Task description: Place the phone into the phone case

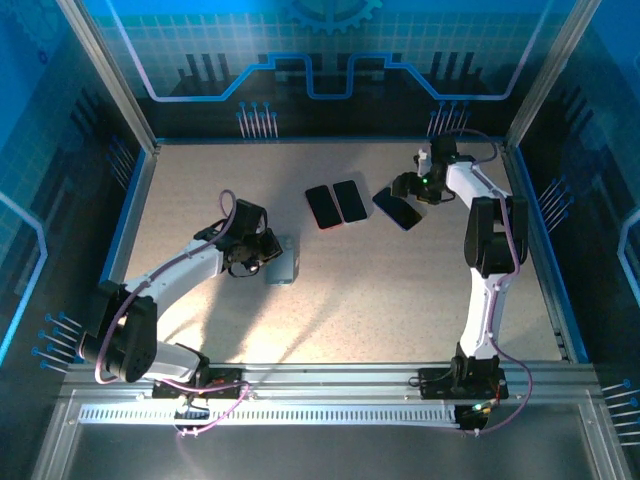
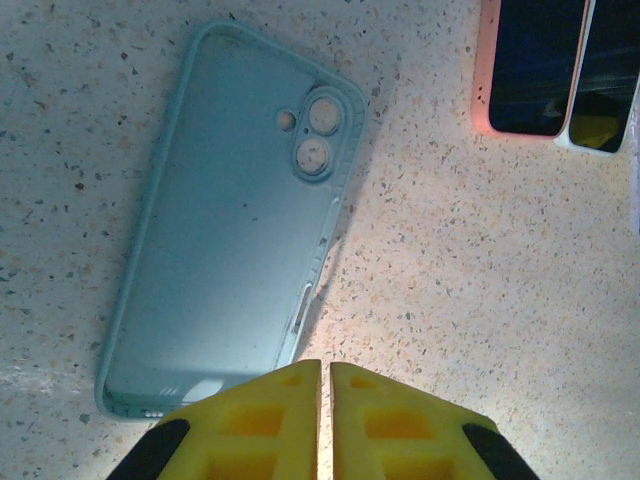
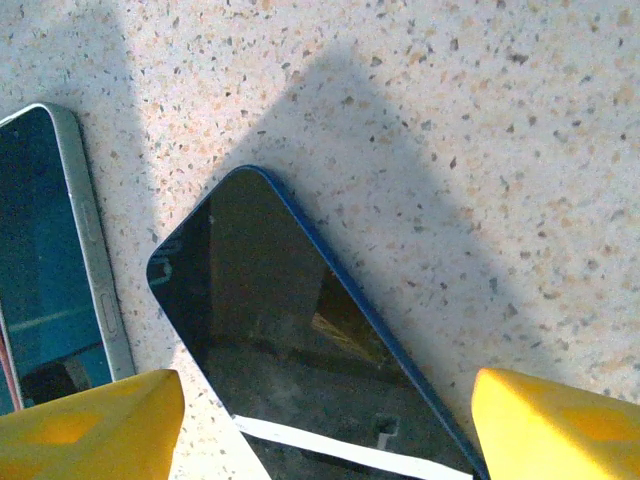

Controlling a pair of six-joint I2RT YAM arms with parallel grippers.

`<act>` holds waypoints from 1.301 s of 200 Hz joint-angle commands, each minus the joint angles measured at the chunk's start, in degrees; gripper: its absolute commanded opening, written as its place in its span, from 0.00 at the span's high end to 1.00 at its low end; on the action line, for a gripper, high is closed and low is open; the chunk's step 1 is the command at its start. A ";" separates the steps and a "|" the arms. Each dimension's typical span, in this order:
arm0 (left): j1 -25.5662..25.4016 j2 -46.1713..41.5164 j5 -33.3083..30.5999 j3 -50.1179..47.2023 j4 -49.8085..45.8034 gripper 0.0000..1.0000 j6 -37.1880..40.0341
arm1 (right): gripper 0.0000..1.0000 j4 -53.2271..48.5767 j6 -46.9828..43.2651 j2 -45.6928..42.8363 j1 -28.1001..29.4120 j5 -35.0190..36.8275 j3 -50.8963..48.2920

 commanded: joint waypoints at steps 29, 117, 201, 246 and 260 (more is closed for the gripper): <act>-0.14 0.19 1.71 0.29 -0.83 0.89 0.59 | 0.21 -3.67 -2.04 2.24 -0.12 -2.51 -0.67; -0.16 -2.32 2.54 -2.02 1.07 0.88 -0.40 | 0.21 0.48 1.79 -5.84 2.57 -5.21 -12.90; -0.10 -3.05 1.59 -2.33 0.96 0.87 -0.51 | 0.08 -5.66 -5.42 -2.98 8.08 11.03 -3.68; -0.05 -1.25 1.54 -1.87 1.43 0.87 -0.93 | 0.04 -7.62 -9.13 1.50 10.12 16.42 1.92; -0.01 -0.44 1.67 -1.49 1.53 0.87 -0.87 | 0.00 -8.56 -9.65 3.13 10.12 16.82 3.76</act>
